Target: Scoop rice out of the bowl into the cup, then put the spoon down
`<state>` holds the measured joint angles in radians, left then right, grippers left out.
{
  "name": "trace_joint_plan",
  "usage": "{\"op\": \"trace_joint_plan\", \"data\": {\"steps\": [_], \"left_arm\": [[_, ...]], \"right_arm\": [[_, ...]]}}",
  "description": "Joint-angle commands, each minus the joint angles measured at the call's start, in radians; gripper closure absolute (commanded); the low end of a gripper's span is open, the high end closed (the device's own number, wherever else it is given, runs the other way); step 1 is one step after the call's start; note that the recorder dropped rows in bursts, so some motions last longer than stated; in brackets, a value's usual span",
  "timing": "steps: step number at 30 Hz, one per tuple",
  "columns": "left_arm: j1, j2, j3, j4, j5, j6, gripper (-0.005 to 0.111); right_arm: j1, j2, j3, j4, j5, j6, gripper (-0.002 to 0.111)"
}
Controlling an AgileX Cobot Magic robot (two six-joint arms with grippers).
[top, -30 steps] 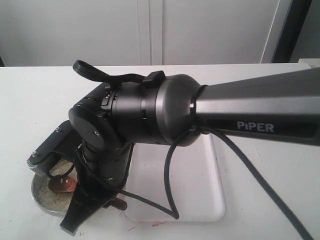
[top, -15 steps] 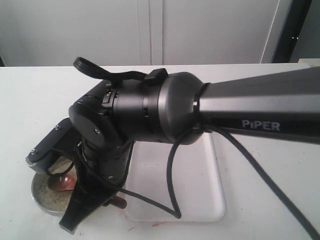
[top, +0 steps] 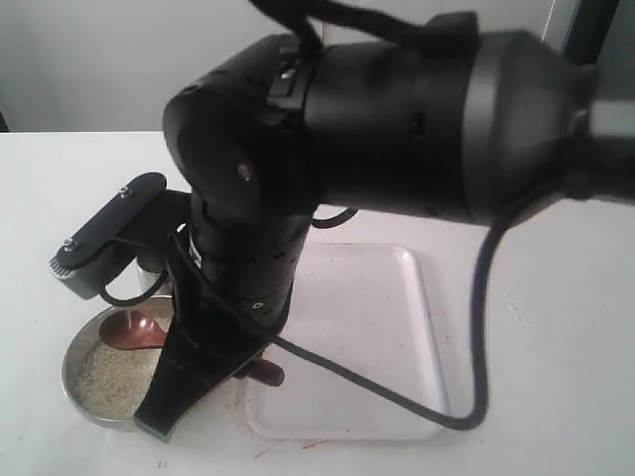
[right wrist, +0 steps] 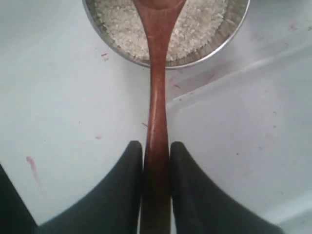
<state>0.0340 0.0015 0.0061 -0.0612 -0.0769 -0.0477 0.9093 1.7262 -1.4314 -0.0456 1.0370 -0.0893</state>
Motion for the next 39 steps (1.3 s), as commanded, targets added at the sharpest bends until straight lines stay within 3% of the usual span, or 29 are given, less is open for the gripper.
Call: {"op": "trace_joint_plan", "data": {"steps": [1, 6, 13, 28, 39], "left_arm": [[0.002, -0.001, -0.006, -0.006, -0.004, -0.001, 0.092], [0.002, -0.001, -0.006, -0.006, -0.004, -0.001, 0.092], [0.002, -0.001, -0.006, -0.006, -0.004, -0.001, 0.092], [0.002, -0.001, -0.006, -0.006, -0.004, -0.001, 0.092], [0.002, -0.001, -0.006, -0.006, -0.004, -0.001, 0.092]], "right_arm": [[0.043, -0.074, 0.005, -0.085, 0.085, 0.006, 0.108], [0.171, -0.099, 0.005, -0.301, 0.182, 0.112, 0.108], [0.306, -0.050, 0.005, -0.578, 0.184, 0.254, 0.108], [0.316, 0.216, 0.075, -0.992, 0.184, 0.305, 0.108], [0.305, 0.266, 0.078, -1.030, 0.126, 0.337, 0.108]]}}
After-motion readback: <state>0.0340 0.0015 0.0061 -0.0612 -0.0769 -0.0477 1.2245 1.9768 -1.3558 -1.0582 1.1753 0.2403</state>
